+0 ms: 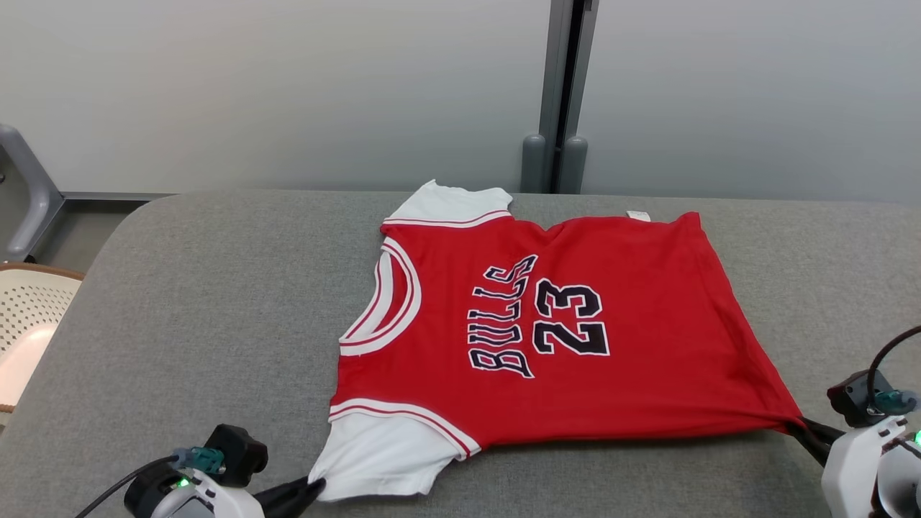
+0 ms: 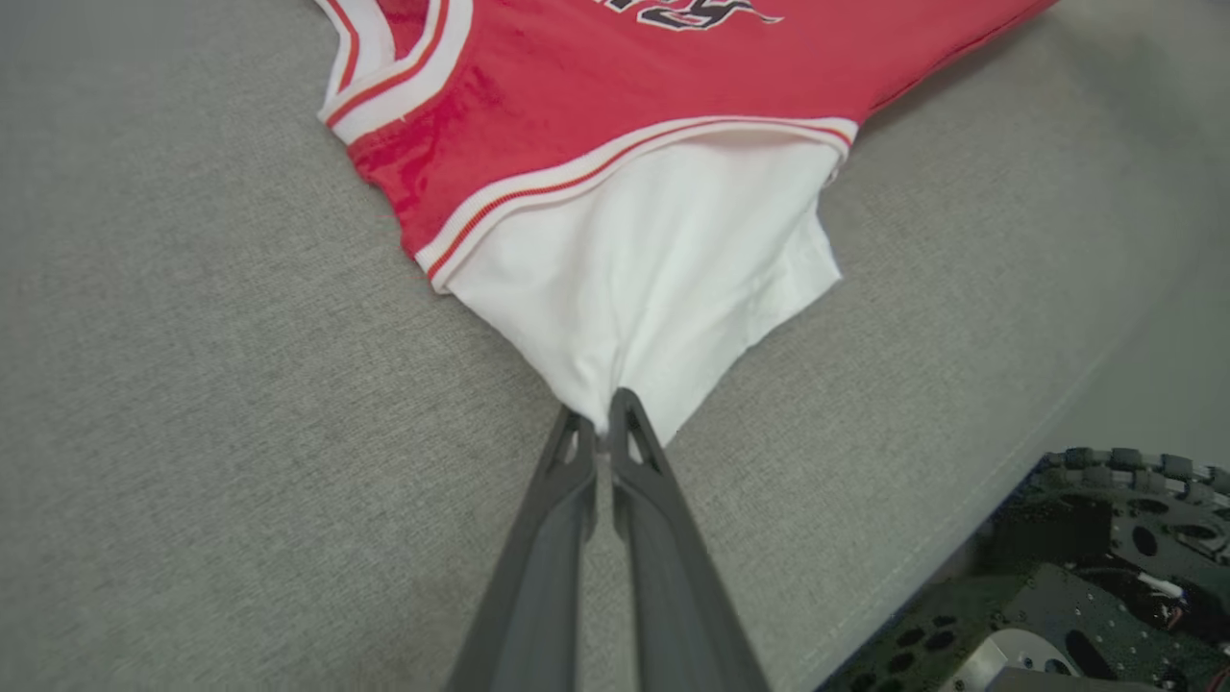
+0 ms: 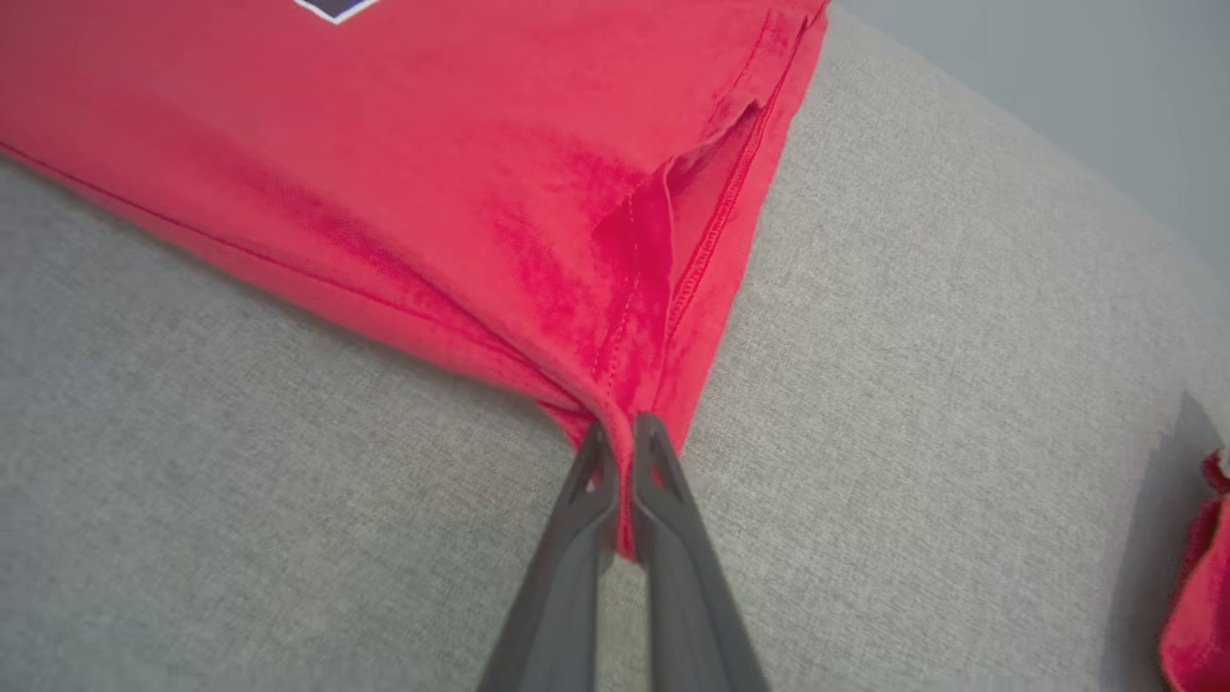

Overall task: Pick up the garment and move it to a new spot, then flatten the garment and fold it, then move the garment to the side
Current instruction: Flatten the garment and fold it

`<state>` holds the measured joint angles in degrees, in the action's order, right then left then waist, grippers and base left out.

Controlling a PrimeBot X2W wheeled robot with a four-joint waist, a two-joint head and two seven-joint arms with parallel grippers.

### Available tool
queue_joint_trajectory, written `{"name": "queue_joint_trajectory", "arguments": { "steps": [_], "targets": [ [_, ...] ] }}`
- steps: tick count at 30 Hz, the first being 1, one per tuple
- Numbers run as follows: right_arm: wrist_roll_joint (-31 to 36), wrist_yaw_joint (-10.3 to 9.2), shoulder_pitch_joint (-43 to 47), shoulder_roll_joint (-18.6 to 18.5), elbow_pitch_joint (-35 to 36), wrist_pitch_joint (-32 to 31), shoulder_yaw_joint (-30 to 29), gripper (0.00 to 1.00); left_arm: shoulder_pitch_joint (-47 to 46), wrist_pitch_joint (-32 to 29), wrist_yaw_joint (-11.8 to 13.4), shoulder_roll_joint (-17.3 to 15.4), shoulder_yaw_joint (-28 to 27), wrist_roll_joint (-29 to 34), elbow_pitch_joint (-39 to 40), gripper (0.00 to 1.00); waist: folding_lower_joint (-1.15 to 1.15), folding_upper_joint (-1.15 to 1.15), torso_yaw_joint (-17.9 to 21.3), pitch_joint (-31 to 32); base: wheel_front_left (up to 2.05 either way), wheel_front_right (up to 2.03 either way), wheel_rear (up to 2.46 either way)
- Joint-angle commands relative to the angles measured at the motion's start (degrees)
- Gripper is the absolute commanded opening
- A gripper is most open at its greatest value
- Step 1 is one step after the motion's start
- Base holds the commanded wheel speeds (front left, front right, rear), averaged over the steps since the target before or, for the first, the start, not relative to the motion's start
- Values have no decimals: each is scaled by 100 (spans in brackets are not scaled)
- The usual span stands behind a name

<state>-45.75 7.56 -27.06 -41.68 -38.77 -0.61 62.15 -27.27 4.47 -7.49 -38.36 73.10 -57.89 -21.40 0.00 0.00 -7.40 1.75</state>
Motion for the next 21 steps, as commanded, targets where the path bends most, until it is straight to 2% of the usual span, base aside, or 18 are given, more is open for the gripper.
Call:
{"name": "queue_joint_trajectory", "arguments": {
  "steps": [1,3,9,15,21],
  "targets": [
    [-99,-15,33,-159,119,-51,69,0,87,-73,0,-136,1,-99,130,0,0,0,9,9,0,0,0],
    [-296,-15,-4,-433,495,-177,280,0,148,-263,0,-353,10,-219,497,0,0,0,30,14,0,0,0],
    [-265,-15,-74,-1005,1194,-442,702,0,280,-916,0,-768,18,-262,1253,0,0,0,67,-7,0,0,0],
    [-459,-15,-72,-1344,1756,-775,796,0,391,-1242,0,-959,16,-394,1700,0,0,0,118,-37,0,0,0],
    [-287,-15,-370,-1565,2061,-895,589,0,132,-1099,152,-996,-196,-309,1866,0,0,0,186,-148,0,0,0]
  ]
}}
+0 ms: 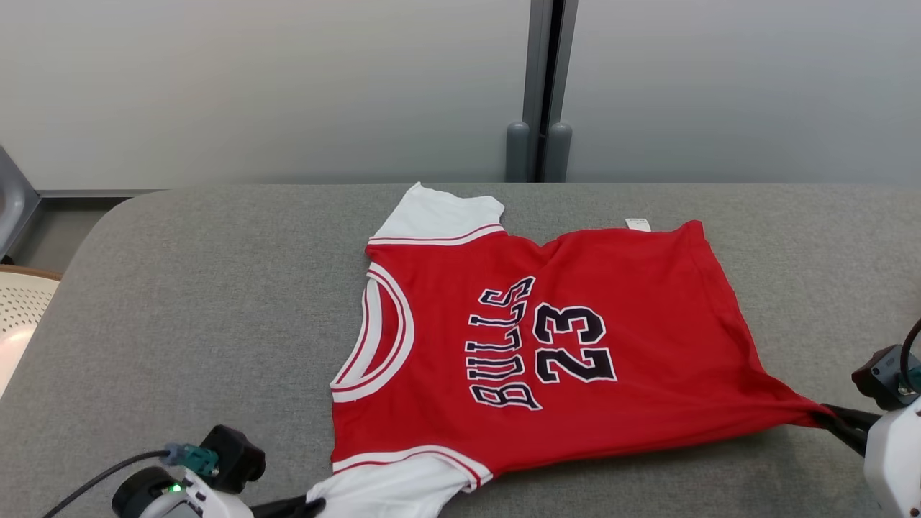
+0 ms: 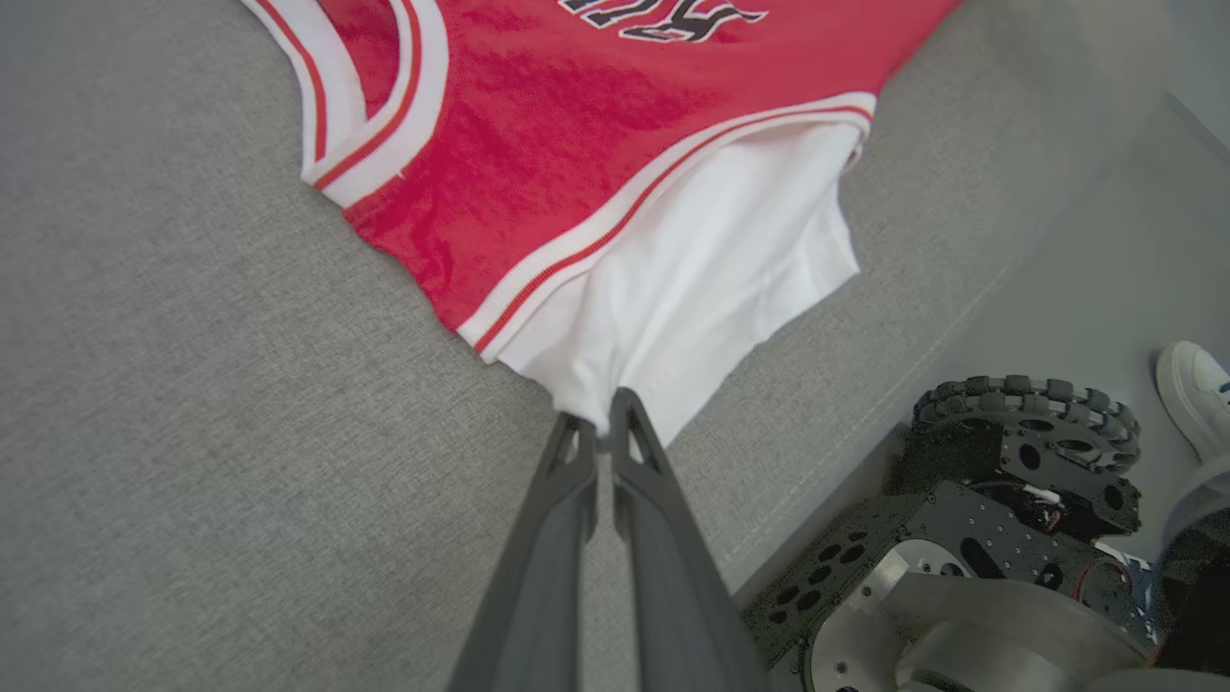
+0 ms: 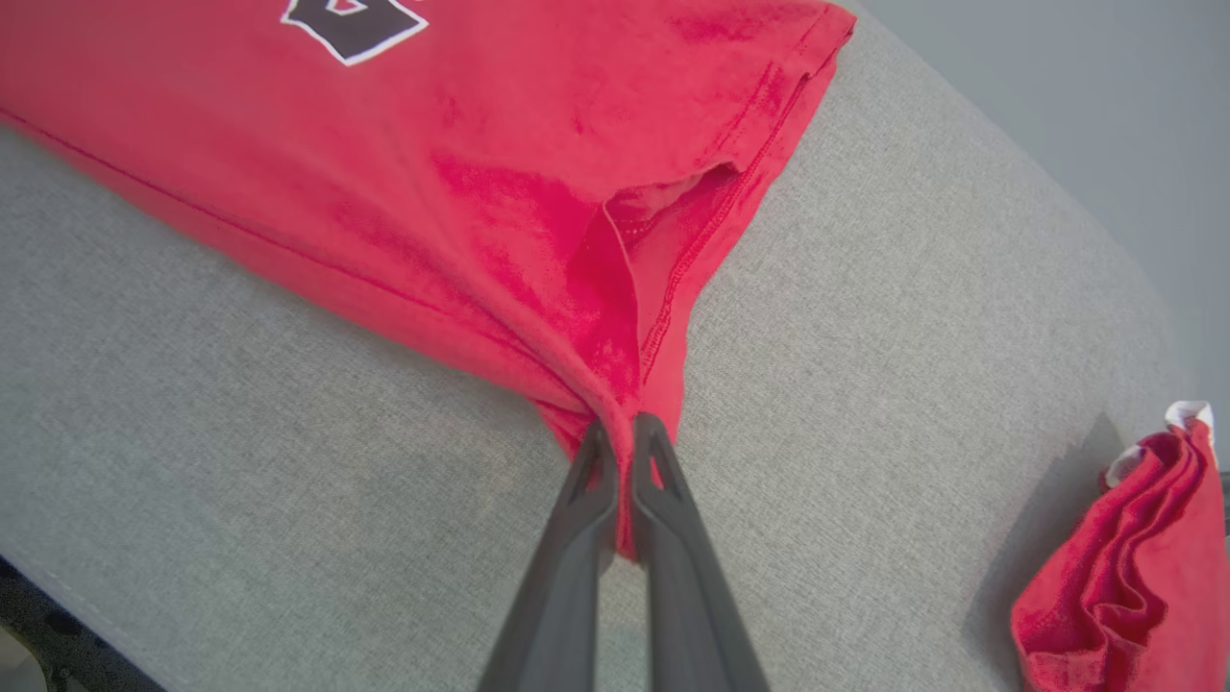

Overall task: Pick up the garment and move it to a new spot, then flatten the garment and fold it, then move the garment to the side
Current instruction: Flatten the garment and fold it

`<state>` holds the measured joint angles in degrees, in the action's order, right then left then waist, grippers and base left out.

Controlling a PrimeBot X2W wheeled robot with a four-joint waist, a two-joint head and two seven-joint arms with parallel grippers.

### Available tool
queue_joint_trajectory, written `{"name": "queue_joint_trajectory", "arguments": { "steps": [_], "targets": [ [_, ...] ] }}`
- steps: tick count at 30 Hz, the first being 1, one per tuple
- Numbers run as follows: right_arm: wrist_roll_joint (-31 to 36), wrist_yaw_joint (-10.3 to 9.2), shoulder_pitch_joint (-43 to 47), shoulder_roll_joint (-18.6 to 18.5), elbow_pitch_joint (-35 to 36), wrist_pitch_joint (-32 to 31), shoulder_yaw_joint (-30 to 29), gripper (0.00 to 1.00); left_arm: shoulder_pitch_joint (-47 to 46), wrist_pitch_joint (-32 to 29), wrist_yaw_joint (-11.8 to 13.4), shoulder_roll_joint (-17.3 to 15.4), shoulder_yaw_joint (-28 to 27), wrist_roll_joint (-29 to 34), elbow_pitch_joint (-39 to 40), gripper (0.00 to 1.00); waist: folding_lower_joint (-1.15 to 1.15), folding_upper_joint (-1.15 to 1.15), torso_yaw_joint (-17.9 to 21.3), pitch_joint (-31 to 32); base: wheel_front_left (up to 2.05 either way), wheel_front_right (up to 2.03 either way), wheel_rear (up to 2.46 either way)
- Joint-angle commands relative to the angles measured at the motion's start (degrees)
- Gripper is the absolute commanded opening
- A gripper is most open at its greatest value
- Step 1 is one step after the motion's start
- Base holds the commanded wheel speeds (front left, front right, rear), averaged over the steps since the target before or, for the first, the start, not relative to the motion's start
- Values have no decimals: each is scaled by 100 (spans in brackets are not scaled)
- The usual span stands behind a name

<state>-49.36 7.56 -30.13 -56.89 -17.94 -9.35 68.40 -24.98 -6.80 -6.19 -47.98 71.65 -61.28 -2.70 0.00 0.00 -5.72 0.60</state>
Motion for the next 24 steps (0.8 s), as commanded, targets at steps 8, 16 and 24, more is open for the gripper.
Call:
{"name": "queue_joint_trajectory", "arguments": {
  "steps": [8,16,24],
  "targets": [
    [172,-15,-290,-1,159,-230,-268,0,-623,47,65,5,-282,260,-72,0,0,0,21,-183,0,0,0],
    [255,-14,-663,141,274,-465,-378,0,-1248,-163,-26,97,-333,484,-291,0,0,0,91,-466,0,0,0],
    [410,-14,-1226,425,-144,-571,-261,0,-1997,-363,-126,500,-248,568,-912,0,0,0,141,-984,0,0,0]
  ]
}}
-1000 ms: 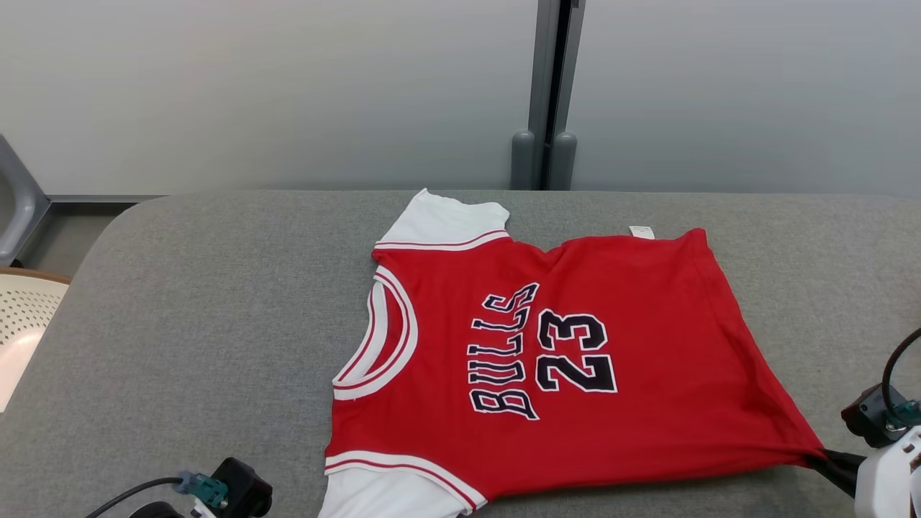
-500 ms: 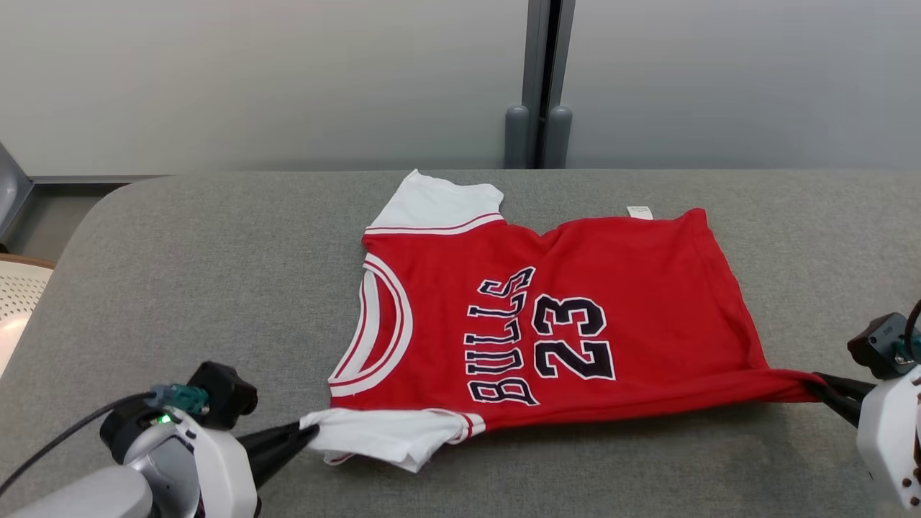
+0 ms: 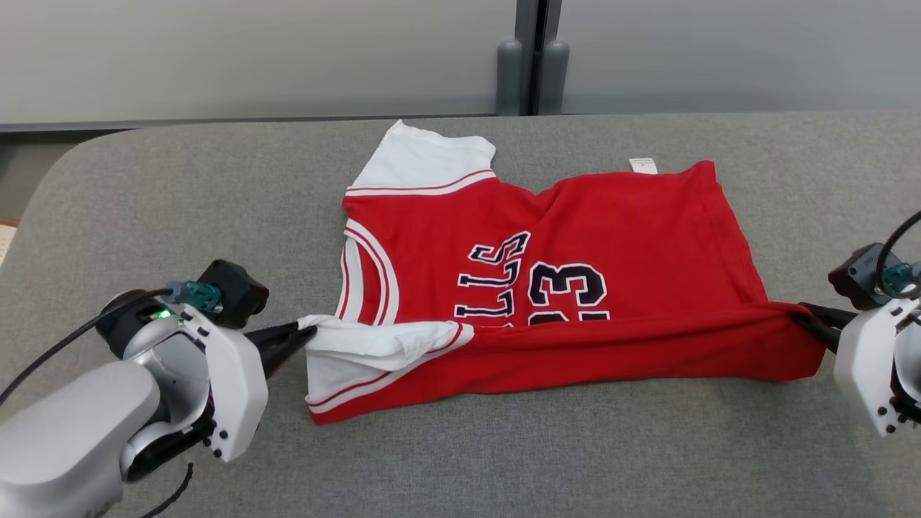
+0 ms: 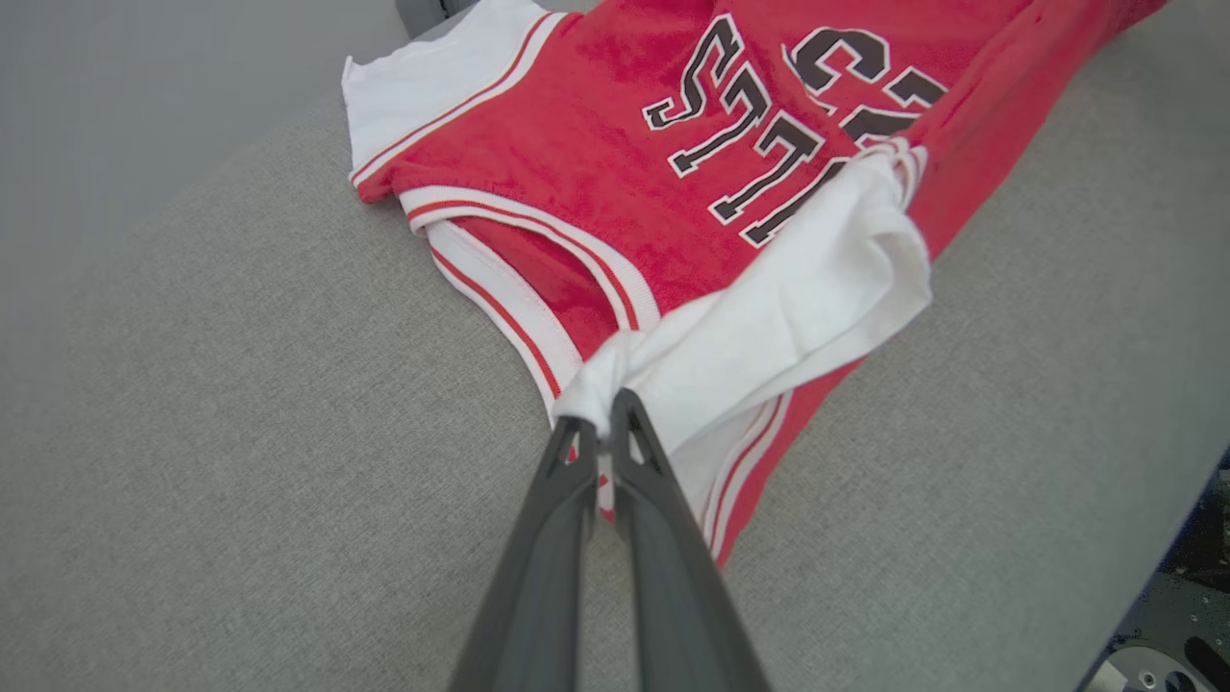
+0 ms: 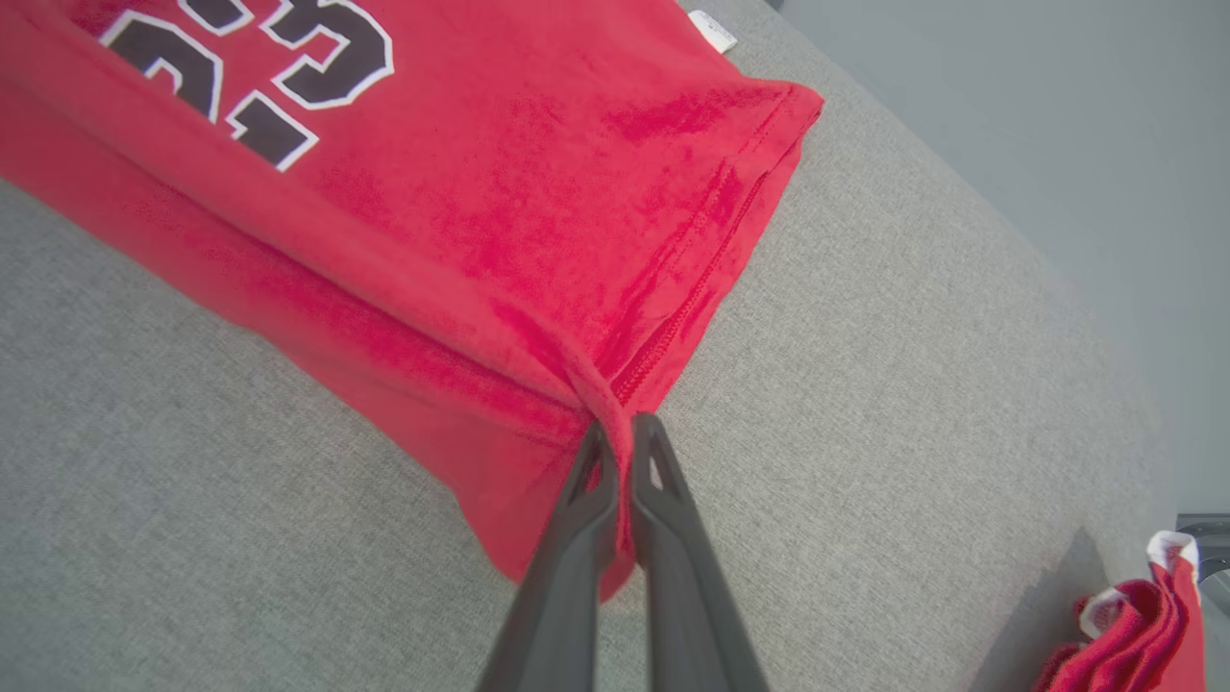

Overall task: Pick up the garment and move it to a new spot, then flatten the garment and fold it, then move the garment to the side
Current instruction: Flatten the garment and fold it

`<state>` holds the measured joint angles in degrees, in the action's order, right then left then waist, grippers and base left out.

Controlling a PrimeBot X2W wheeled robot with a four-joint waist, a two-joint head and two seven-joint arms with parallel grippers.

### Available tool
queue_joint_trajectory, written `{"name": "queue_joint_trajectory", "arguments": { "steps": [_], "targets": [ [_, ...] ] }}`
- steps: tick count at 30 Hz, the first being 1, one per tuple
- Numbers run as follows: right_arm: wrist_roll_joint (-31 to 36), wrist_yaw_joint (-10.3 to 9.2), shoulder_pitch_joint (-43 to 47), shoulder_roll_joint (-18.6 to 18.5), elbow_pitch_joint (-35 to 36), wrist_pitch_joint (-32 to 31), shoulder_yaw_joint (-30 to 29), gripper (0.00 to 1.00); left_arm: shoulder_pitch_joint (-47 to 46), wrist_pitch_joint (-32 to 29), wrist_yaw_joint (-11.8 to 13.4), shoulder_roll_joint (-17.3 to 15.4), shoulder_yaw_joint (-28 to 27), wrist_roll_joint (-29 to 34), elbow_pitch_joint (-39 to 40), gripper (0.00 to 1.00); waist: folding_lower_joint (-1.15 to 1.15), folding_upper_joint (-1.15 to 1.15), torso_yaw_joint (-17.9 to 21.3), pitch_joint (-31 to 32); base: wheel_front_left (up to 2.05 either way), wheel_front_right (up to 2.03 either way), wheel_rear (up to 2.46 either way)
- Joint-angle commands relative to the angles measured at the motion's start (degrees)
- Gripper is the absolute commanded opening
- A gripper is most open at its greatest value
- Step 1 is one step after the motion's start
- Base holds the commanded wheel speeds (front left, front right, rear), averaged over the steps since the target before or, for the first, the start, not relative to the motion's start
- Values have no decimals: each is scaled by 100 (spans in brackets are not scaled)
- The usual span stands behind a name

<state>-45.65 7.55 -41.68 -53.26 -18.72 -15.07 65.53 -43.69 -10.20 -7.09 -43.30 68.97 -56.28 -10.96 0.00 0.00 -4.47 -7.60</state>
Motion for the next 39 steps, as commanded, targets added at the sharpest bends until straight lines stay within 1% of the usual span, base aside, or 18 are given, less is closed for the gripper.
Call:
{"name": "queue_joint_trajectory", "arguments": {
  "steps": [1,4,11,12,13,14,15,16,19,22,25,27,28,30,32,33,35,39],
  "targets": [
    [67,-13,-160,101,-142,18,54,0,-231,-34,-38,99,51,94,-189,0,0,0,21,-233,0,0,0],
    [82,-13,-360,260,-325,56,166,0,-476,-68,-38,291,170,56,-399,0,0,0,39,-389,0,0,0],
    [89,-13,-738,499,-707,179,363,0,-871,-89,-42,458,363,28,-701,0,0,0,106,-659,0,0,0],
    [99,-13,-780,549,-776,232,383,48,-902,-75,-43,484,377,18,-744,0,0,0,115,-694,0,0,0],
    [46,-13,-802,607,-849,274,389,100,-926,-80,-43,509,395,-23,-792,0,0,0,124,-720,0,0,0],
    [13,-13,-833,654,-944,312,376,100,-950,-109,-43,517,403,-39,-845,0,0,0,135,-746,0,0,0],
    [11,-13,-870,695,-1030,364,375,100,-993,-86,-42,532,405,-27,-906,14,0,0,141,-763,0,0,0],
    [-2,-13,-883,761,-1110,437,375,100,-1040,21,-42,558,401,19,-1004,100,0,0,146,-770,0,0,0],
    [-131,-13,-782,942,-1355,644,321,100,-1035,414,-44,737,326,-28,-1449,100,0,0,157,-750,0,0,0],
    [-94,-13,-697,1082,-1728,1035,162,100,-1044,781,-36,858,224,-47,-1841,100,0,0,145,-656,0,0,0],
    [-65,-13,-611,1359,-2157,1666,-228,100,-927,1321,144,1046,-39,-199,-2210,100,0,0,136,-533,0,0,0],
    [-49,-12,-508,1542,-2425,2197,-547,100,-766,1716,261,1174,-342,-474,-2360,100,0,0,127,-427,0,0,0],
    [-49,-12,-442,1643,-2505,2491,-695,100,-666,1927,258,1241,-531,-696,-2401,100,0,0,118,-365,0,0,0],
    [-238,-12,-277,1880,-2648,2856,-1121,100,-463,2271,212,1328,-955,-1110,-2437,100,0,0,105,-249,0,0,0],
    [-79,-12,-186,1985,-2666,3002,-1428,100,-304,2454,186,1350,-1262,-1282,-2413,100,0,0,83,-167,0,0,0],
    [44,-12,-125,2020,-2658,3028,-1604,100,-211,2498,212,1361,-1394,-1269,-2394,100,0,0,71,-123,0,0,0],
    [346,-12,66,2127,-2397,3032,-2266,100,-34,2533,288,1418,-1767,-1161,-2266,100,0,0,41,-47,0,0,0],
    [1232,-12,870,2408,-1655,3018,-3665,100,637,2530,481,1650,-2930,-616,-1778,100,0,0,-44,102,0,0,0]
  ]
}}
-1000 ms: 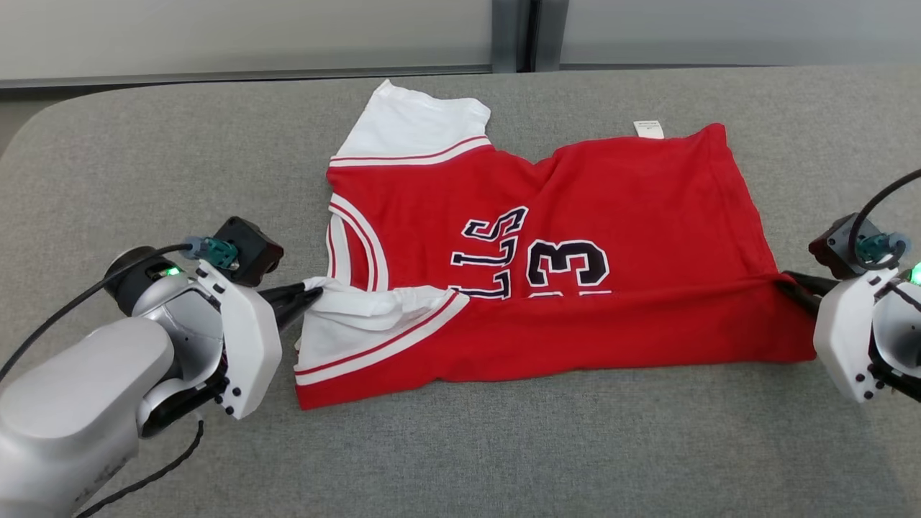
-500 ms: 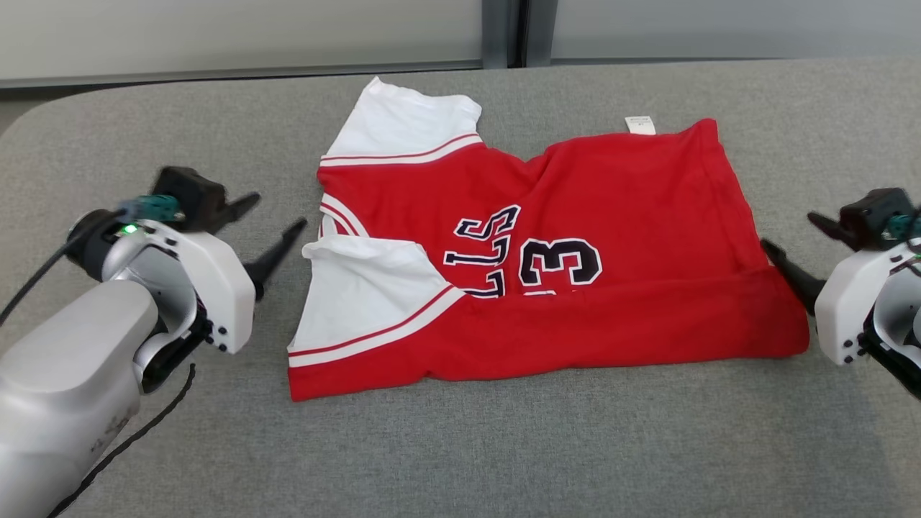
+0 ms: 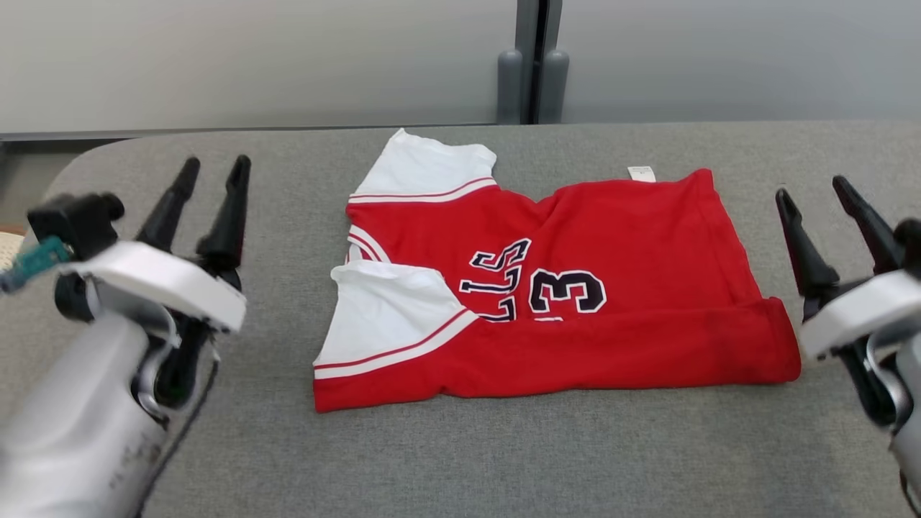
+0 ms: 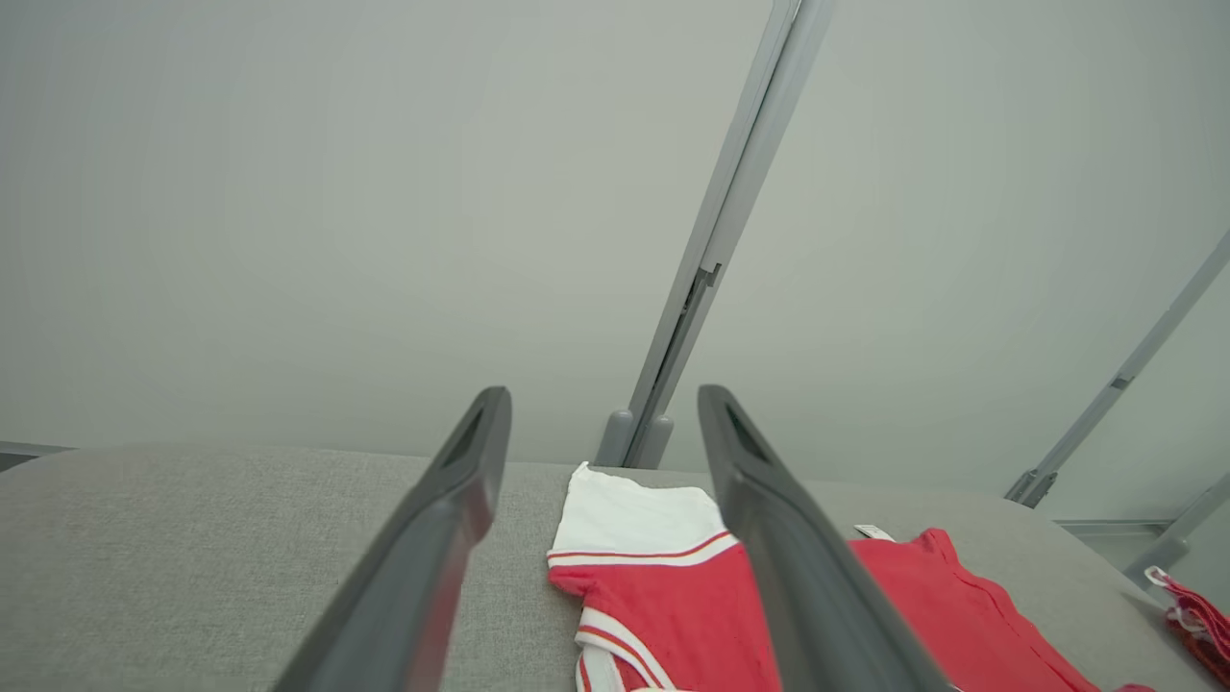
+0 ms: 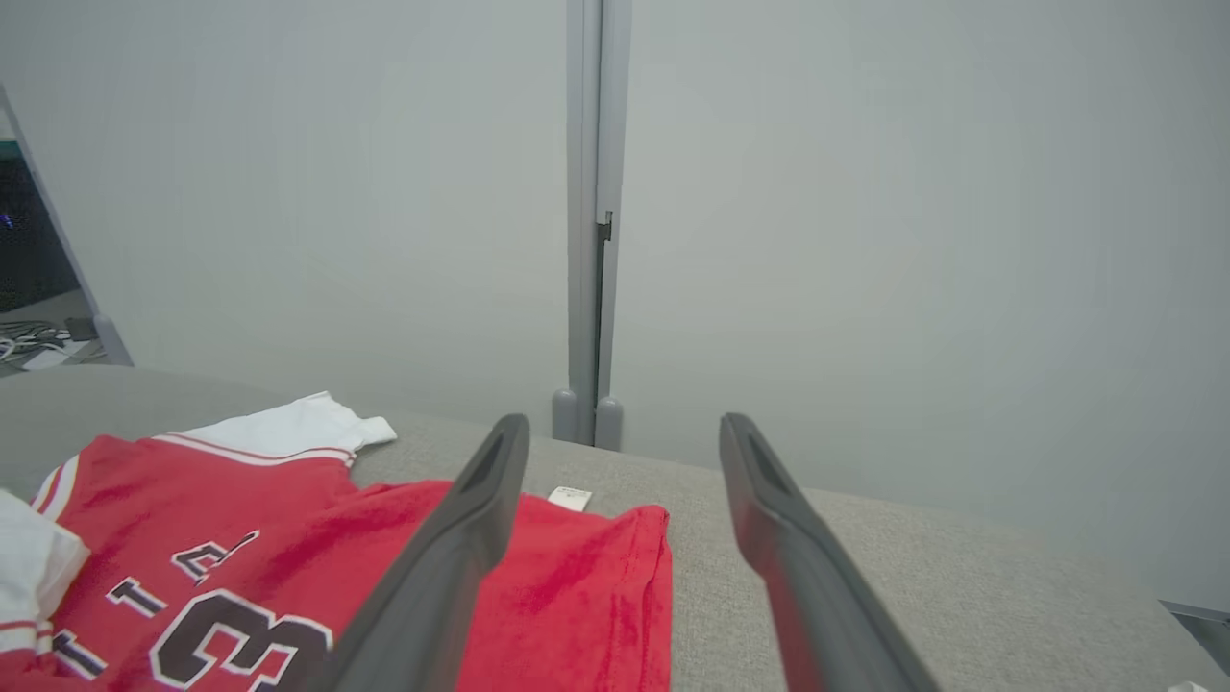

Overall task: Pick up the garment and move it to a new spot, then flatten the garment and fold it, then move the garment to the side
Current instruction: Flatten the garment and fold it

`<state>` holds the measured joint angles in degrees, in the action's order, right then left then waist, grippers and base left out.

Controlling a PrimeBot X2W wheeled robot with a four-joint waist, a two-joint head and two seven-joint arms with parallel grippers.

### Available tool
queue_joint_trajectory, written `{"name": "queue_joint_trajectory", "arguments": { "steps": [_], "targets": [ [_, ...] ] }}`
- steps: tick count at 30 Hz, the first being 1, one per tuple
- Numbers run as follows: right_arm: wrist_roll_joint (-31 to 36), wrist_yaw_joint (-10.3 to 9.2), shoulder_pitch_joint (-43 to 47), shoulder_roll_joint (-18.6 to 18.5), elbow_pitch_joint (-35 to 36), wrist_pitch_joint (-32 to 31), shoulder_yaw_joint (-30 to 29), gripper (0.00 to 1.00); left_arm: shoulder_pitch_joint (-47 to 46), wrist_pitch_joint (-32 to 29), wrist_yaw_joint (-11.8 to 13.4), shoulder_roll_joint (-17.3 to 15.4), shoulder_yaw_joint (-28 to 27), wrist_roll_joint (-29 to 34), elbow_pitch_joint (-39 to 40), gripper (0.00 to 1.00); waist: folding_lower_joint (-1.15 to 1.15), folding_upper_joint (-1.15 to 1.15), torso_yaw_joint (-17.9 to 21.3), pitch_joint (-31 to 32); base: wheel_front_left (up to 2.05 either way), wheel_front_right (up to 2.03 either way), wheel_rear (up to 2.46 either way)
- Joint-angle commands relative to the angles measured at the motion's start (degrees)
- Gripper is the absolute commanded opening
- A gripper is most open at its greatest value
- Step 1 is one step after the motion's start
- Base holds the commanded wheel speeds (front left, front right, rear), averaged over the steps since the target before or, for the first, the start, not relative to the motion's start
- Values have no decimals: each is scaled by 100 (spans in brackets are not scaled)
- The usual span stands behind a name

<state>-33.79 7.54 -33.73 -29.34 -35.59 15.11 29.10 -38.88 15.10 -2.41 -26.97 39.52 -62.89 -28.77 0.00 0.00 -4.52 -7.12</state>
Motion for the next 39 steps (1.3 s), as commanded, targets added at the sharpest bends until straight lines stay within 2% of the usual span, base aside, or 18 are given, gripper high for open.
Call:
{"name": "queue_joint_trajectory", "arguments": {
  "steps": [1,5,7,8,11,14,20,27,34,39],
  "targets": [
    [333,-11,297,127,250,0,-379,100,351,2,46,114,-240,254,157,100,0,0,-60,98,0,0,0],
    [1273,-11,1331,811,1056,1,-1645,100,1247,4,81,672,-1270,867,699,100,0,0,-113,249,0,0,0],
    [1645,-11,1740,1136,1377,1,-2012,100,1723,4,40,1025,-1658,1089,857,100,0,0,-124,312,0,0,0],
    [1893,-11,2095,1424,1610,2,-2297,100,2105,4,-9,1346,-2017,1337,962,100,0,0,-135,368,0,0,0],
    [2057,-11,2497,1751,1877,2,-2599,100,2600,4,-107,1672,-2215,1848,878,100,0,0,-143,426,0,0,0],
    [2203,-10,2780,1901,2038,2,-2664,100,2961,4,-211,1940,-2296,2109,543,100,0,0,-117,458,0,0,0],
    [2322,-10,2876,1952,2052,3,-2593,100,3051,5,-270,2092,-2280,2657,-111,100,0,0,-39,448,0,0,0],
    [2296,-10,2750,1923,2042,3,-2542,100,2736,6,-271,2214,-2231,2975,-979,100,0,0,83,399,0,0,0],
    [2276,-10,2652,1887,1866,4,-2338,100,2412,6,-133,2274,-2362,2963,-1716,100,0,0,248,315,0,0,0],
    [2298,-10,2618,1865,1863,4,-2310,100,2166,-141,-113,2302,-2248,2984,-2273,100,0,0,345,261,0,0,0]
  ]
}}
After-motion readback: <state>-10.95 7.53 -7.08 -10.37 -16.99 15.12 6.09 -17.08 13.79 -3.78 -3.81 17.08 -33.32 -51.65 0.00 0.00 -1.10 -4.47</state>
